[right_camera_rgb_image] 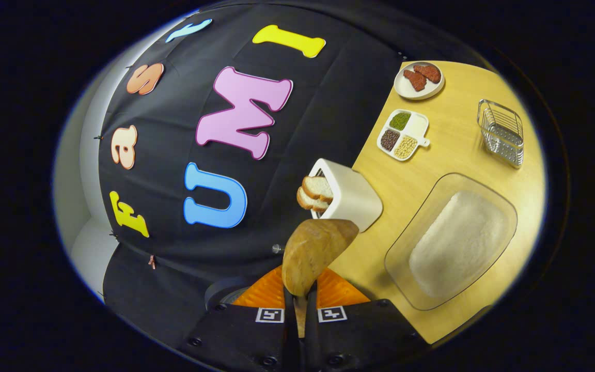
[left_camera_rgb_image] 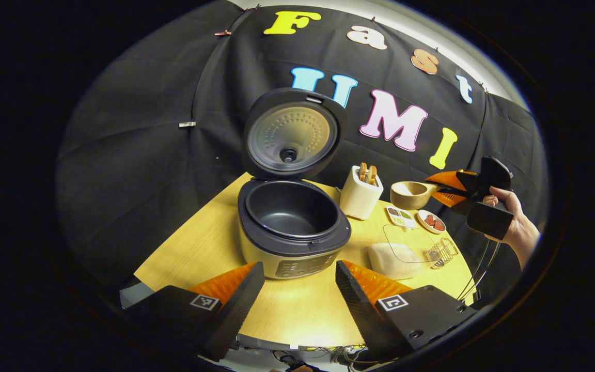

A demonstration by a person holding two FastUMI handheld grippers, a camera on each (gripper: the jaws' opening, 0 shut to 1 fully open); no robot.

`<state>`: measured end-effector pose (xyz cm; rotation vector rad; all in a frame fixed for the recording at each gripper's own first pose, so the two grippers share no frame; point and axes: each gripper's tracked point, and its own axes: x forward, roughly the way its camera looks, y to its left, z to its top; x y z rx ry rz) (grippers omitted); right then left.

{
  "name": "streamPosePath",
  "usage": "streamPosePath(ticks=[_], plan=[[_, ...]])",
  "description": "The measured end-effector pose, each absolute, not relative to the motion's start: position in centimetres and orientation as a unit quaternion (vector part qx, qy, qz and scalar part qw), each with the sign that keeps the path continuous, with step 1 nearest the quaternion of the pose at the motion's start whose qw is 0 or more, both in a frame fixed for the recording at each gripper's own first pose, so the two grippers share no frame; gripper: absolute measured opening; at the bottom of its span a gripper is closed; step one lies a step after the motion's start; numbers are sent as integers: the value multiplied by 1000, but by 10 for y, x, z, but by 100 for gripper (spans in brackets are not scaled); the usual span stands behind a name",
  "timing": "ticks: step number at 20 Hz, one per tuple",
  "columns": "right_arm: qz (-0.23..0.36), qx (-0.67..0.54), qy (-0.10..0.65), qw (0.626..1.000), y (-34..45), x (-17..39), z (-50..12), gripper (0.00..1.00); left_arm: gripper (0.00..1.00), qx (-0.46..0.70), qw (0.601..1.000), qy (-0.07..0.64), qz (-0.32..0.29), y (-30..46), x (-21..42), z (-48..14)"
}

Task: Close the left gripper, press the button to open the rice cooker; take a wooden spoon from the chopstick holder with the right hand, scoop a spoonful of rice and pour it into the rice cooker, then put the wooden spoon back into the chopstick holder.

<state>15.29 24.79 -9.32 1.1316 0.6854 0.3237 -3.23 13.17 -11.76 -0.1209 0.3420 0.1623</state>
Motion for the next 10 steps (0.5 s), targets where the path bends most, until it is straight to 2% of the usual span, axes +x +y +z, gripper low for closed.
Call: streamPosePath(ticks=[6,10], plan=[[193,500,335,775,334,143,-88,9,96,-78,978,162,107,164,-45,-116],[241,424,316,814,390,138,-78,9,96,-88,975,162,123,182,-51,-121]])
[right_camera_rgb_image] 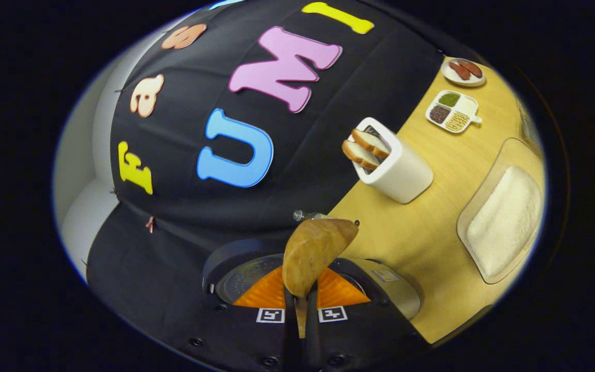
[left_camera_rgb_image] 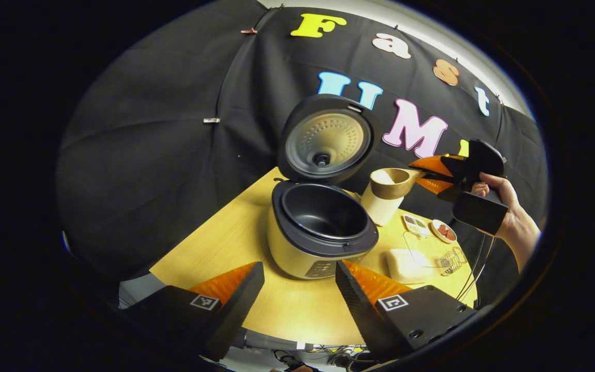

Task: Close the left gripper, press the button to open the rice cooker; take a wooden spoon from the chopstick holder with the right hand, scoop a spoonful of rice and pour it into the rice cooker, then put the wooden spoon back into the chopstick holder.

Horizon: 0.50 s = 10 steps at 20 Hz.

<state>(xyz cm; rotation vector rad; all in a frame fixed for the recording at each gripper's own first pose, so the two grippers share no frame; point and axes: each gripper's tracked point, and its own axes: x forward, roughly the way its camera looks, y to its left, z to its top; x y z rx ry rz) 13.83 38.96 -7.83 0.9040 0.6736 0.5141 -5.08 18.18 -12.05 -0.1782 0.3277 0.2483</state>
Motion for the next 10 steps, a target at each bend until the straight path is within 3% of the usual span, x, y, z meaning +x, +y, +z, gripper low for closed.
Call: streamPosePath(ticks=[10], plan=[[327,195,241,893,474,127,-101,9,96,-115,969,155,152,212,-56,-117]])
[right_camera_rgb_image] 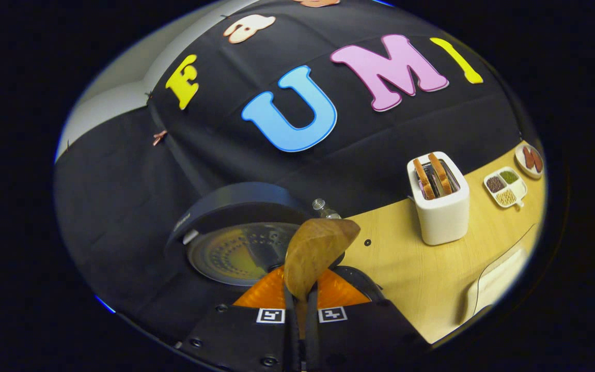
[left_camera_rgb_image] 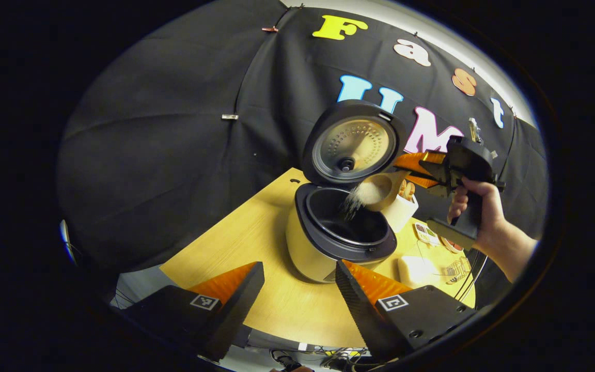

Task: Close the left gripper, press the button to open the rice cooker; take a wooden spoon from the chopstick holder with the right hand, scoop a spoonful of rice and pour it into the rice cooker, then put the wooden spoon back into the chopstick holder.

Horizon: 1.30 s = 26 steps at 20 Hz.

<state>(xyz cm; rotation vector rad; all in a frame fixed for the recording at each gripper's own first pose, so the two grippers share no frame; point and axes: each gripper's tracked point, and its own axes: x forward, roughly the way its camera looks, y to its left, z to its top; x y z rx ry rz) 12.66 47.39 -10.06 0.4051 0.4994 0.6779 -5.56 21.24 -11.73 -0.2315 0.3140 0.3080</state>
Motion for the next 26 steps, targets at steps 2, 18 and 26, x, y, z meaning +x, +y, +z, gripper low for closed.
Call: streamPosePath(ticks=[2,18,26], plan=[[339,151,225,901,481,124,-110,9,96,-117,968,155,157,219,-55,-116],[484,-127,81,862,535,70,-129,9,96,-119,965,157,171,224,-64,-123],[517,-197,42,832,538,36,-141,9,96,-110,967,150,172,217,-69,-124]])
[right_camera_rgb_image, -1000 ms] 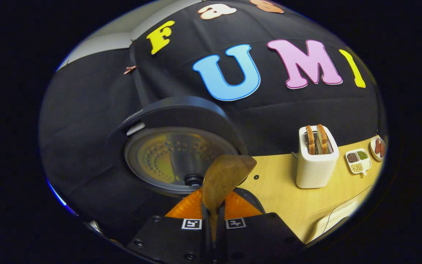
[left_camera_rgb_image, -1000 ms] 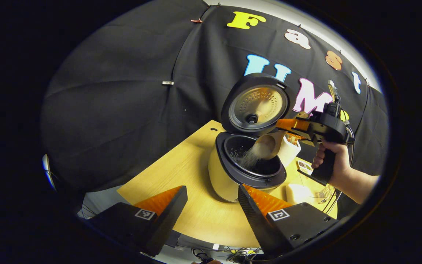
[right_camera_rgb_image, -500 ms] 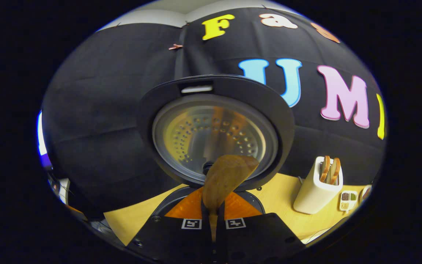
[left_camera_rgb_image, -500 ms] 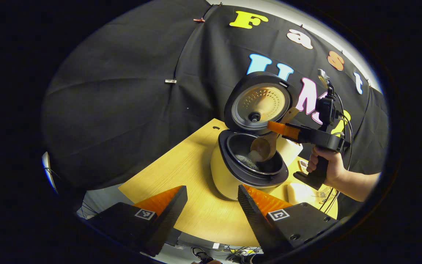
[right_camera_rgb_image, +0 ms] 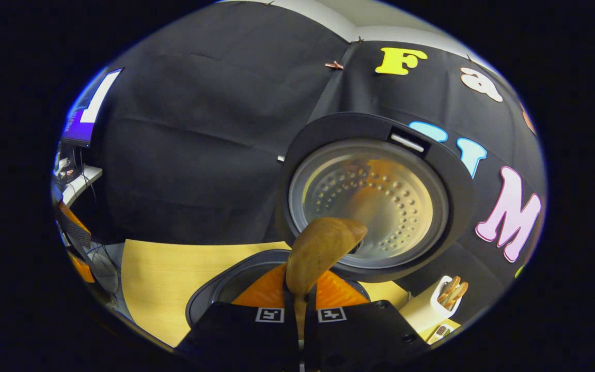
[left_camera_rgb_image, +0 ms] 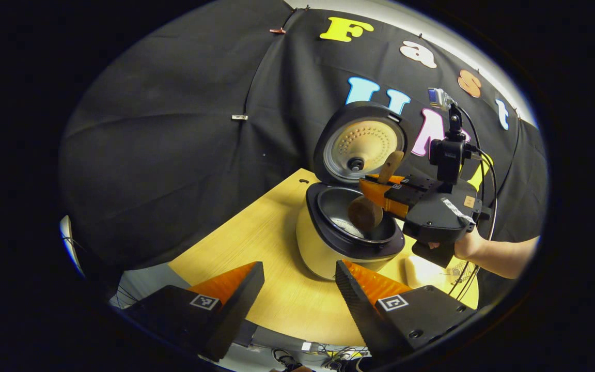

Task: Close the left gripper, press the button to open the rice cooker; take a wooden spoon from the chopstick holder with the right hand, scoop a spoonful of rice and pour it into the rice cooker, then put the wooden spoon back into the chopstick holder.

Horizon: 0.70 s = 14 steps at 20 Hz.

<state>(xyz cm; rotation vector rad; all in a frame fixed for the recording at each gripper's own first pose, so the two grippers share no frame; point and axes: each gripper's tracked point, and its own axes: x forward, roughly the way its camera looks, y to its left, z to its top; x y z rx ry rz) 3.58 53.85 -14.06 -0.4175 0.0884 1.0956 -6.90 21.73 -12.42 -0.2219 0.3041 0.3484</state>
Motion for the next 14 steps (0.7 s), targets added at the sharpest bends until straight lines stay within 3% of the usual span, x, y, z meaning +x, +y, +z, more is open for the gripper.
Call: streamPosePath(ticks=[6,14], plan=[[467,-42,107,876,502,68,-94,8,96,-106,969,144,170,204,-63,-119],[351,189,151,904,357,126,-11,9,96,-89,977,136,138,152,-37,-100]])
